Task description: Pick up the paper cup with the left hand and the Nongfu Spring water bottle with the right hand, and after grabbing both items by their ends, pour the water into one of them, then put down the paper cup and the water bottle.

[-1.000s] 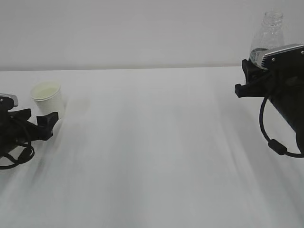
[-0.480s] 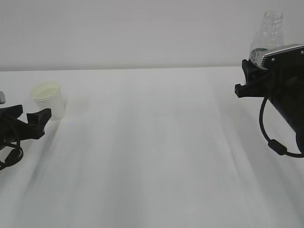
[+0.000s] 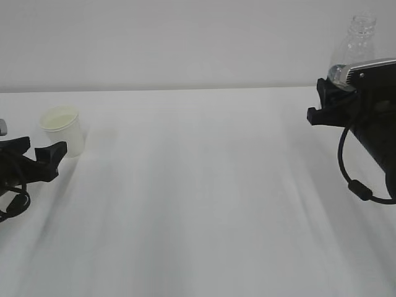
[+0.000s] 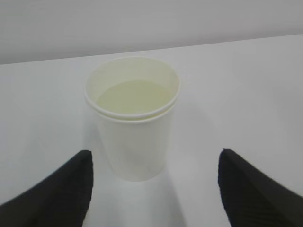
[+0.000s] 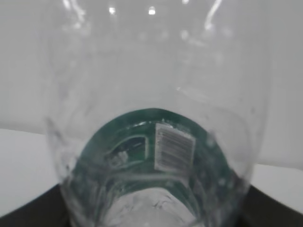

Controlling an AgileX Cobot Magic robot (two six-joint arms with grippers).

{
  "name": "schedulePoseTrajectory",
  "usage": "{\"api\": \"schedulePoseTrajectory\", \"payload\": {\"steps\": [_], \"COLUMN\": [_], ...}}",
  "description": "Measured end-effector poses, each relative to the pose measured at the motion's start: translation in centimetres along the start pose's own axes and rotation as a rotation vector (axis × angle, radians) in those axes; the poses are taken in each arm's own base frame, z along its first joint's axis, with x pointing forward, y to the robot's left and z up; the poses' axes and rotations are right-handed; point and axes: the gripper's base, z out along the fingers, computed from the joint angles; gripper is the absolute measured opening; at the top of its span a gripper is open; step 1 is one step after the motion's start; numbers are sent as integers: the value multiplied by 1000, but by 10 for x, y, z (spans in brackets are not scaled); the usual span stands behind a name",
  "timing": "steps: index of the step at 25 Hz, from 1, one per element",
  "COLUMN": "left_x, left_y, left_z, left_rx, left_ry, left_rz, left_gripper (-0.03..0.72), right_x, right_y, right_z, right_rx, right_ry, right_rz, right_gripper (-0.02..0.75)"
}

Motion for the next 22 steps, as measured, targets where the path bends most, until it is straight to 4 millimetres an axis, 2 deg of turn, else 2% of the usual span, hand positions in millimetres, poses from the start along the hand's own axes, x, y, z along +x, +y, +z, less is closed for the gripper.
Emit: {"api": "schedulePoseTrajectory", "payload": {"steps": [5,16,22], "left_x": [0,0,0], "left_y": [0,0,0], "left_z": [0,0,0], "left_rx": [2,4,4], "left_ry": [0,0,0], "left_rz": [1,2,2], "left_gripper": [591,589,589], "right_x": [1,4,24], "right_y": [-1,-3,1], "right_z": [0,0,2], "right_rx": [11,34,26], "right_ry": [9,37,97], "right_rz": [63,83,79], "right_gripper": [406,406,406]}}
